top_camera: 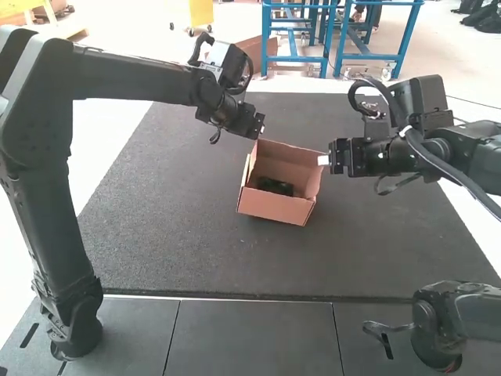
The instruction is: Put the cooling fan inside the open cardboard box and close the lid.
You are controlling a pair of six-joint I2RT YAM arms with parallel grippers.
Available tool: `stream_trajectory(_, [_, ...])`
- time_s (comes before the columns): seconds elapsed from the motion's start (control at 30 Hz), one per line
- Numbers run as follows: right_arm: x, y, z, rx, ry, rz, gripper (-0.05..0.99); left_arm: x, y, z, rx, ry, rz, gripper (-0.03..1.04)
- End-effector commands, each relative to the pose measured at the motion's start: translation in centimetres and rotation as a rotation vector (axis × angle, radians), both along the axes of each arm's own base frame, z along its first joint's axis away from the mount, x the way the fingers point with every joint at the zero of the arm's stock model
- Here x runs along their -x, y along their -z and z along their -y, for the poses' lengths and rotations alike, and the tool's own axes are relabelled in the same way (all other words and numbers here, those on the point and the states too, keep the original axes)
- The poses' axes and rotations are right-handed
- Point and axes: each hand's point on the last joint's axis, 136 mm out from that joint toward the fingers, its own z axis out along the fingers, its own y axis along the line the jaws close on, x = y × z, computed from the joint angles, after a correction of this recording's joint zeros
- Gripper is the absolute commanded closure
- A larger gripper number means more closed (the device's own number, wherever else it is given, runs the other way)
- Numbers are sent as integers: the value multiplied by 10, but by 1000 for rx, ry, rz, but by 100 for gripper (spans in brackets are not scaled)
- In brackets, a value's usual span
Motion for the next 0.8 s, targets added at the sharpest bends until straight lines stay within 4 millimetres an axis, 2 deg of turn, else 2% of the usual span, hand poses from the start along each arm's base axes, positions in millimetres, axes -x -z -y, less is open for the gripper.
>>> stream_trajectory(0.0, [0, -7, 2, -11, -1, 24, 1, 1, -11, 8, 23, 19, 18, 4])
stream_trajectory(0.1, [1, -6, 2, -13, -5, 21, 2, 11, 1, 12, 0, 47, -22, 4])
stream_trajectory(0.47, [-3, -16, 0, -37, 1, 46, 2, 73, 77, 17, -95, 148, -252, 4])
stream_trajectory(0.6, [-8, -27, 8, -54, 26, 70, 2, 91, 99, 20, -115, 172, -294, 4])
stream_trajectory(0.77, [-11, -30, 20, -70, 57, 73, 2, 109, 123, 32, -130, 217, -318, 4])
